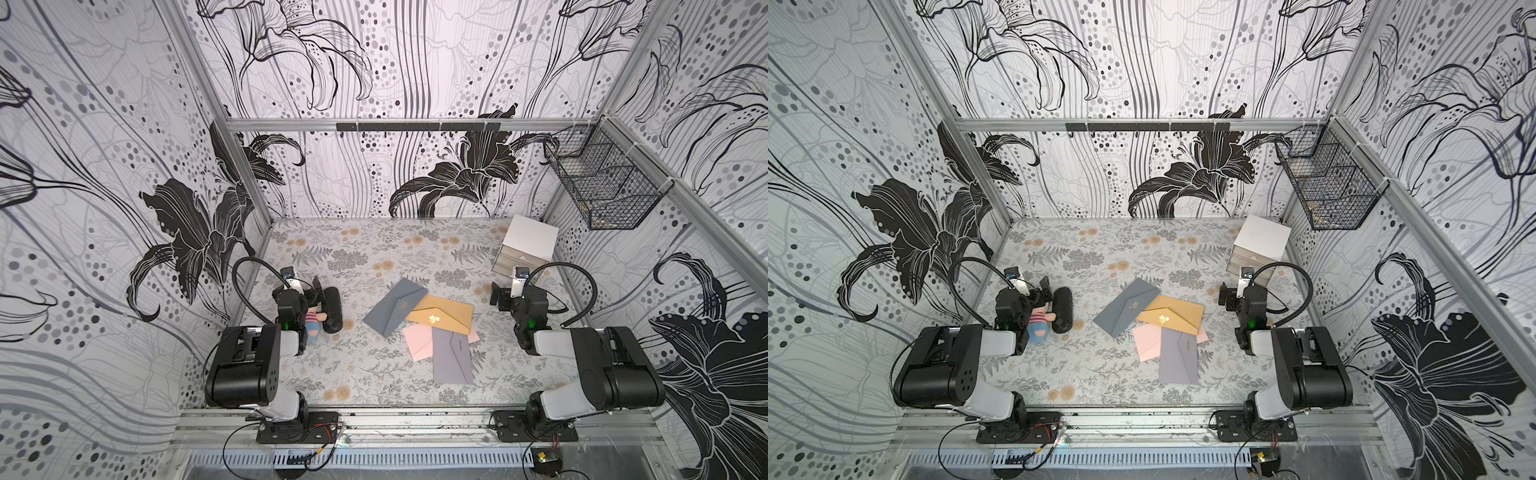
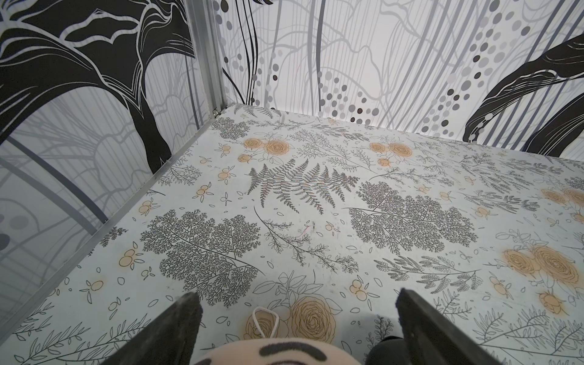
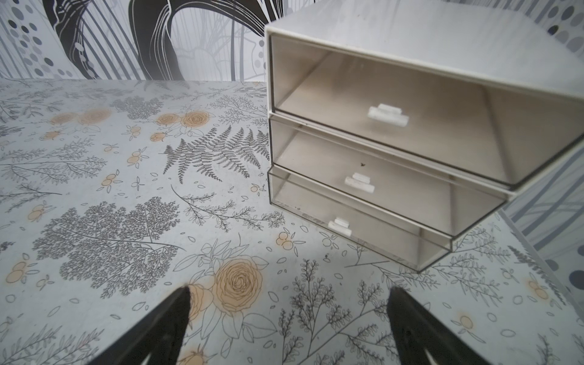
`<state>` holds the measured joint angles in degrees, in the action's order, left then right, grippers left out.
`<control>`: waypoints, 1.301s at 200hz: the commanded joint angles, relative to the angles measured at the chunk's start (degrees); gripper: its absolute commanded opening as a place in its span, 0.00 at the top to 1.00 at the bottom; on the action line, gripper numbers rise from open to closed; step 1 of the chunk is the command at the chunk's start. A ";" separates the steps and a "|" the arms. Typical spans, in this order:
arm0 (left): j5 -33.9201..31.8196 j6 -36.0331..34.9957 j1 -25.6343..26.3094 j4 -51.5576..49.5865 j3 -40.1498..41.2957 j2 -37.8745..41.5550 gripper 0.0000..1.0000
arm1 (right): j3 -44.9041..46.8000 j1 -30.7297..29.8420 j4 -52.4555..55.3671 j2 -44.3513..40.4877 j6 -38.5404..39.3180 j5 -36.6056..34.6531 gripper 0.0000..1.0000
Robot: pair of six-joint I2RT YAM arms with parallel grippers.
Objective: Take the letter paper out of the envelope
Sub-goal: Pick up the envelope from the center of the board.
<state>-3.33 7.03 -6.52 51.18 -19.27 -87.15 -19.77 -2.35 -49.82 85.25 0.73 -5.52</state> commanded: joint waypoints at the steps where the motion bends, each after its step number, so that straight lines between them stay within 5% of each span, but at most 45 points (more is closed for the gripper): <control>1: 0.07 -1.49 0.57 0.88 -0.81 1.20 0.01 | -3.87 -0.33 6.50 -1.25 1.18 1.65 0.00; 25: -15.02 -3.29 7.69 -14.32 -5.50 9.29 0.01 | -27.03 -0.75 47.17 -4.51 -4.86 -2.93 0.00; 42: -24.53 -2.13 13.04 -23.74 -9.71 15.29 0.01 | -42.43 -1.06 65.13 -3.88 -9.32 0.38 0.00; 71: -40.08 -3.76 23.01 -33.70 -21.96 21.16 0.01 | -56.04 -6.63 69.90 -13.08 -15.26 -0.41 0.00; 84: -45.14 4.75 24.85 -45.74 -32.03 21.40 0.01 | -60.49 -7.32 71.33 -15.88 -22.51 -1.01 0.00; 97: -38.30 22.83 24.07 -68.67 -43.86 21.32 0.01 | -63.72 -7.27 81.29 -17.02 -38.59 -4.87 0.00; 106: -30.62 26.26 23.11 -74.26 -47.03 21.17 0.01 | -61.19 -7.11 85.46 -18.54 -48.78 -5.55 0.00; 123: -14.29 31.55 18.73 -71.87 -47.61 20.30 0.01 | -52.29 -3.60 75.94 -21.54 -49.46 5.35 0.00; 134: -12.40 35.99 18.25 -78.55 -51.13 17.66 0.01 | -53.46 -3.75 80.89 -20.89 -50.03 5.81 0.00; 161: -6.07 38.20 22.38 -90.38 -54.38 11.50 0.10 | -61.08 -12.36 96.57 -15.57 -42.90 2.66 0.00; 177: -0.31 40.99 25.01 -91.06 -50.78 10.35 0.17 | -61.40 -20.31 100.58 -14.65 -40.67 -1.26 0.11; 218: 10.40 41.87 27.70 -87.40 -41.23 10.30 0.31 | -60.57 -38.22 104.89 -7.70 -52.25 -8.82 0.20; 260: 18.91 40.40 26.25 -85.25 -35.63 11.90 0.29 | -72.37 -47.35 107.51 14.27 -57.00 -6.40 0.20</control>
<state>8.03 47.20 20.78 -36.36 -57.23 -77.47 -86.74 -47.07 53.63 88.90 -51.62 -11.64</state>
